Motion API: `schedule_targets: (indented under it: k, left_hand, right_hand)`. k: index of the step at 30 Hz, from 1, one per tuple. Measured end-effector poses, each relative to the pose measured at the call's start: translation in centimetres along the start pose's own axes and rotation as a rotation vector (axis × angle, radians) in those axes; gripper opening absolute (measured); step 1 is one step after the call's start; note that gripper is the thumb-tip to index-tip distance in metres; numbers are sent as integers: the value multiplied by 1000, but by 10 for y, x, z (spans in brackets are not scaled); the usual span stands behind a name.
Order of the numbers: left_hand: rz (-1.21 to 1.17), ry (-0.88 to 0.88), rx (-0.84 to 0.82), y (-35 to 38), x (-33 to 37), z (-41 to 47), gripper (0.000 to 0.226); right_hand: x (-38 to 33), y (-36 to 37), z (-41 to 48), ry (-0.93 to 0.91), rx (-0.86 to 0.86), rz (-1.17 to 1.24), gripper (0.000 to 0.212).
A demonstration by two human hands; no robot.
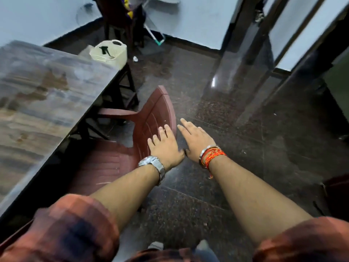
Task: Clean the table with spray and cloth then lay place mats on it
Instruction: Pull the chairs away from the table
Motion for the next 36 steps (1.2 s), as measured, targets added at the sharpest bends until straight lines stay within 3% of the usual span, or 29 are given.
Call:
schedule_targets:
  k: [4, 9, 12, 14, 21, 26, 29, 36]
  left_hand:
    - [-44, -227, -39, 13, -3, 37, 94]
    - [-172, -522, 83, 12, -6, 58, 53]
    - [-98, -542, 146, 5, -3, 56, 26]
    - [-60, -525, 157, 1, -5, 52, 19]
    - [14, -515, 23, 21, -13, 0, 28]
    - [76, -660, 6, 36, -46, -72, 28]
    - [78, -787, 12, 35, -51, -92, 23]
    - [103, -799, 41, 41, -48, -91, 19]
  right_hand:
    - [8, 1, 70, -238, -15, -152, 91]
    - [-12, 4, 131, -649, 15, -393, 68]
    - [-30, 16, 140, -847, -21, -506, 43]
    - [-41, 13, 136, -930, 12, -504, 31]
    - [-70, 28, 82, -1230, -34, -517, 21]
    - [-113, 52, 33, -1300, -198, -432, 31]
    - [-124, 53, 19, -1315, -160, -430, 28]
    - [-122, 60, 19, -1358, -105, -401, 23]
Point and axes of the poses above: each hand's wrist, its own z-axis towards the middle knuckle, its own y-axis out of the palm, x = y × z, the point moved 10 cm from there along z, towards the middle knuckle, and after that the axes turned 8 degrees about -x, right-handed, at the moved point
